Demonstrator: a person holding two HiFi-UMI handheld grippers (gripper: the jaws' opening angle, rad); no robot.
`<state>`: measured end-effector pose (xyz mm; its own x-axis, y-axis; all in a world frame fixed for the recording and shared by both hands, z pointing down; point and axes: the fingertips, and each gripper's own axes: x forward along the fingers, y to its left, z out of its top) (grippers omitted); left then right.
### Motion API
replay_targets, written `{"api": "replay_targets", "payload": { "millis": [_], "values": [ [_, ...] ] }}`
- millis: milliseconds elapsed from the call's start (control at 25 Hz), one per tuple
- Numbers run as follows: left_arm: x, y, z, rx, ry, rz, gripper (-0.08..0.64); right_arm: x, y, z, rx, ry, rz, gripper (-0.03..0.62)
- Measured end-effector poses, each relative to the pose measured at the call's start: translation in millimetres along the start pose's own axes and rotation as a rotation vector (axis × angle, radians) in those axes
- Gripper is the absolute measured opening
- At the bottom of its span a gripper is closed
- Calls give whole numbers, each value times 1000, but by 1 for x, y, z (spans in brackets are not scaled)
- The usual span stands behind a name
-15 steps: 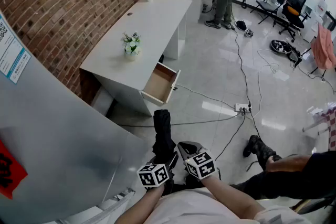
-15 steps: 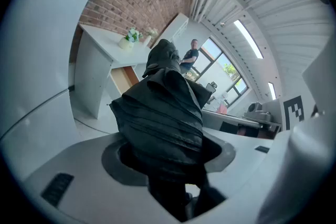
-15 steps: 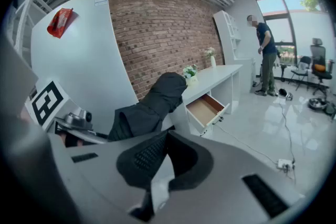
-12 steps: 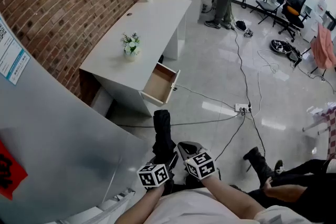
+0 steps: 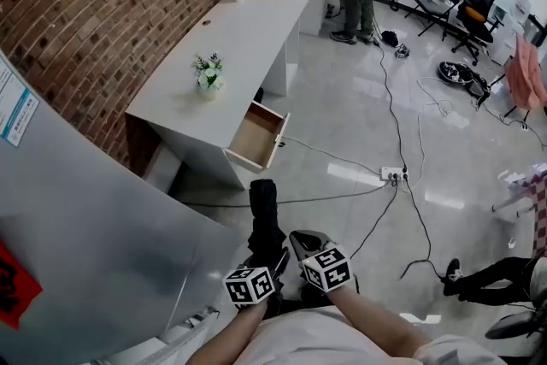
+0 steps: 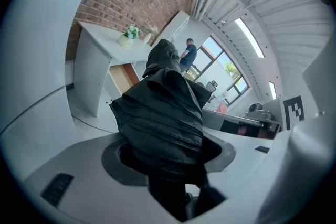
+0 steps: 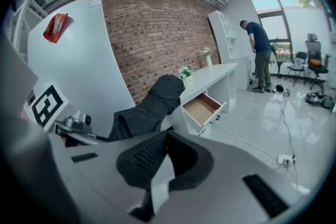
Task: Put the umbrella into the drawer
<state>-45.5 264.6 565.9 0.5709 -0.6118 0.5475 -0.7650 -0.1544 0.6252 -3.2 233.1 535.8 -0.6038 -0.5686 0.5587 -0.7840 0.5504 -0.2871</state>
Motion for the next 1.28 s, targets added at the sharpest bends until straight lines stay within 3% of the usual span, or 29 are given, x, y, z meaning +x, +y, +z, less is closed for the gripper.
{"api": "replay_targets", "payload": {
  "millis": [680, 1280],
  "values": [
    [38, -22, 0, -31, -9, 47, 249, -11, -49, 4, -6, 12, 16, 17],
    [94, -36, 13, -95, -55, 169, 249, -10, -109, -7, 0, 93, 78, 17]
  ]
}}
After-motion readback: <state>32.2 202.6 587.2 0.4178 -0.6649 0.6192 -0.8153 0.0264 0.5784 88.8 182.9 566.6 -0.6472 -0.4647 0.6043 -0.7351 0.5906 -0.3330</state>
